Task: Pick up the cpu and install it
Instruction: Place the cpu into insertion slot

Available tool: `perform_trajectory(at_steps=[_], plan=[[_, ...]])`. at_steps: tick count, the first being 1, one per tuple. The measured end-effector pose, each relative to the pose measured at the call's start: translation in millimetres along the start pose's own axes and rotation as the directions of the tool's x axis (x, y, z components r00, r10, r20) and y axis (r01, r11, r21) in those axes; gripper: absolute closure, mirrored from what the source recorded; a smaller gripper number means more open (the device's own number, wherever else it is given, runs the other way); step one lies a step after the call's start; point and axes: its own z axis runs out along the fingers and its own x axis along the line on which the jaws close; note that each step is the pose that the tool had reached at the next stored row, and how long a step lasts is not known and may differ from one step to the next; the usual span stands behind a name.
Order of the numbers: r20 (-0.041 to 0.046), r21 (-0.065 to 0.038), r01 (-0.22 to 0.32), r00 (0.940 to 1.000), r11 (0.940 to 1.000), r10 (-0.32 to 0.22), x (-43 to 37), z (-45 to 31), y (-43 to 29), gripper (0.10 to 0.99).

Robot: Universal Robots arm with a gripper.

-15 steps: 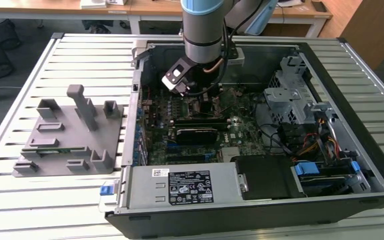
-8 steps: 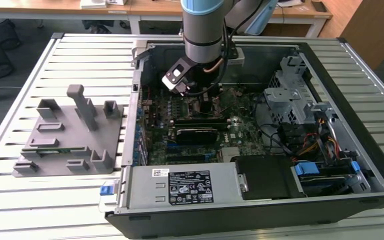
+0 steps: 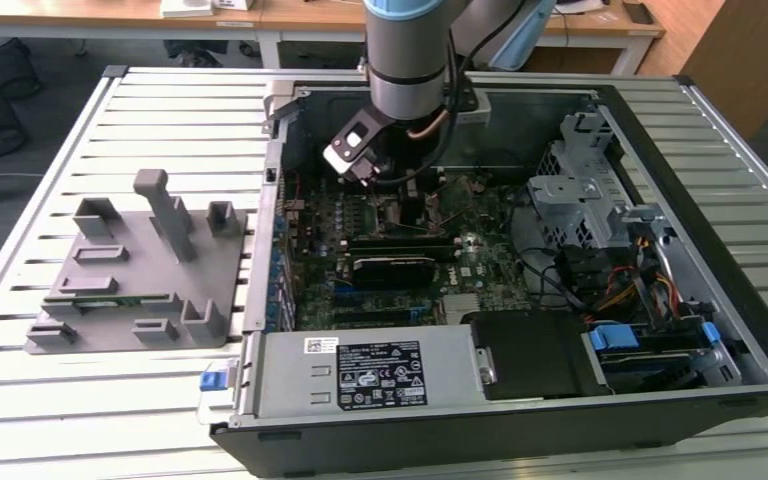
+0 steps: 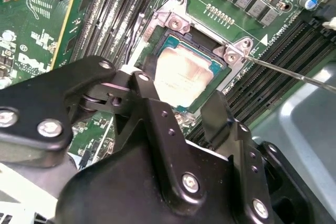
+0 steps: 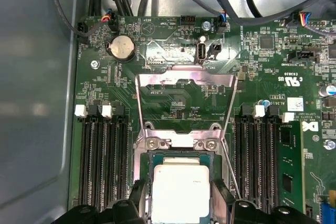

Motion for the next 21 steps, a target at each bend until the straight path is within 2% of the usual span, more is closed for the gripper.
perform_trajectory(at_steps=[1,2,3,5,6,9,10,11,12,13,21], plan=[[0.0003,0.001,0.0,1.0,1.0,0.0,0.0,-0.9,0.2,0.486],[0.0007,0.002,0.0,1.0,1.0,0.0,0.0,-1.7,0.5,0.549],[0.0009,0.004,0.0,1.0,1.0,0.0,0.1,-2.6,0.9,0.549],[0.001,0.011,0.0,1.0,0.9999,0.0,0.1,-4.5,2.3,0.671],[0.0009,0.016,0.0,1.0,0.9999,0.0,0.2,-5.2,3.1,0.671],[0.001,0.029,-0.001,1.0,0.9996,0.001,0.1,-6.9,5.2,0.847],[0.0009,0.033,-0.001,1.0,0.9995,0.001,0.1,-7.4,5.6,0.847],[0.0012,0.036,-0.001,1.0,0.9994,0.001,0.1,-8.0,5.9,0.906],[0.0011,0.038,-0.001,1.0,0.9993,0.001,0.1,-8.7,6.0,0.906],[0.001,0.039,-0.001,1.0,0.9992,0.001,0.2,-9.4,6.1,0.965],[0.001,0.046,-0.001,1.0,0.9989,0.001,0.3,-18.0,6.9,0.98]])
